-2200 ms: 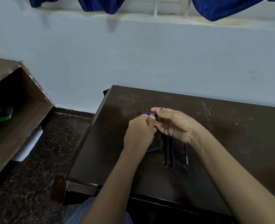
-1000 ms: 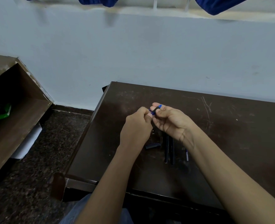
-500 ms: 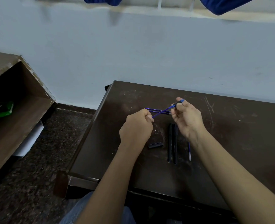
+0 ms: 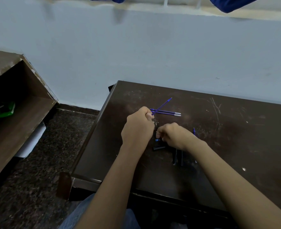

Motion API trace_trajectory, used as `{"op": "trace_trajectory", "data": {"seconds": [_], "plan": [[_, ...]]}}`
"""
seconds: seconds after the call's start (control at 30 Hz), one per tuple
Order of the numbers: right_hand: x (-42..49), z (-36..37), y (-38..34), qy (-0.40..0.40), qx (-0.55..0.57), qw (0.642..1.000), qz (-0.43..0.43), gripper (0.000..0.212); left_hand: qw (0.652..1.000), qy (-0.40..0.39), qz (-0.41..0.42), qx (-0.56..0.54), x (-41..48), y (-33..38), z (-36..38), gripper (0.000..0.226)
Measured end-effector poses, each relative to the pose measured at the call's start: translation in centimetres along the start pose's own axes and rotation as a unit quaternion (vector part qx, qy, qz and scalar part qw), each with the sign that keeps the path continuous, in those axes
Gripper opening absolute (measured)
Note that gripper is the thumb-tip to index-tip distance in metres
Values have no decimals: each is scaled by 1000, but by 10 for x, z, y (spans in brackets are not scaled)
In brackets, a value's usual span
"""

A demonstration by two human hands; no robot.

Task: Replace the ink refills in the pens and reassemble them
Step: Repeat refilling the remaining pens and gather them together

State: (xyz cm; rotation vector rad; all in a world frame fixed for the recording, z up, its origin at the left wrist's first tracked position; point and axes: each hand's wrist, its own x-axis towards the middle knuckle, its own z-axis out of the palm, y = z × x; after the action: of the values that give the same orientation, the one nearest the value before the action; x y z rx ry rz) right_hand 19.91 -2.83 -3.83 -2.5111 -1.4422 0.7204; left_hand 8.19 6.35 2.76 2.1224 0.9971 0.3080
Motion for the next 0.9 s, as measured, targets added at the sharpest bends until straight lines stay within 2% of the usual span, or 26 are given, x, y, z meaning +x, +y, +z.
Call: {"op": "trace_trajectory", "data": {"seconds": [0.23, 0.3, 0.33, 0.37, 0.4, 0.47, 0.5, 0.63, 0.7, 0.77, 0.8, 0.83, 0.87, 0.9], "plan": [[1, 4, 3, -16, 11, 1000, 18, 22, 1000, -1, 1, -16, -1, 1, -1, 21], [-1, 0, 0, 38, 90, 995, 11, 14, 1000, -1, -3, -11, -2, 1, -2, 21], [-4, -4, -6, 75, 163, 984, 12, 15, 1000, -3, -6, -10, -2, 1, -2, 20], [-6, -9, -13, 106, 266, 958, 19, 17, 1000, -6, -8, -12, -3, 2, -2, 20], [-8, -14, -21, 122, 386, 914, 27, 19, 1000, -9, -10, -13, -3, 2, -3, 20], [-9, -22, -36, 112, 590, 798, 49, 23, 1000, -16, -11, -9, -4, 4, -4, 21], [-8, -24, -41, 103, 643, 756, 59, 24, 1000, -22, -11, -6, -5, 4, -4, 21], [-5, -22, -52, 90, 705, 696, 102, 22, 998, -54, -16, 17, -6, 5, -3, 20], [0, -30, -52, 76, 741, 654, 131, 16, 998, -60, -19, 11, -5, 5, -3, 23], [10, -47, -46, 98, 772, 613, 140, 18, 998, -59, -24, 0, -5, 4, -3, 24], [17, -56, -40, 124, 768, 613, 136, 20, 998, -59, -28, -4, -5, 4, -4, 25], [24, -65, -33, 156, 745, 636, 130, 22, 998, -60, -31, -7, -5, 4, -4, 25], [30, -70, -25, 195, 688, 688, 121, 22, 998, -61, -33, -9, -5, 3, -5, 25], [36, -71, -17, 234, 590, 765, 114, 21, 997, -62, -34, -10, -5, 3, -5, 25]]}}
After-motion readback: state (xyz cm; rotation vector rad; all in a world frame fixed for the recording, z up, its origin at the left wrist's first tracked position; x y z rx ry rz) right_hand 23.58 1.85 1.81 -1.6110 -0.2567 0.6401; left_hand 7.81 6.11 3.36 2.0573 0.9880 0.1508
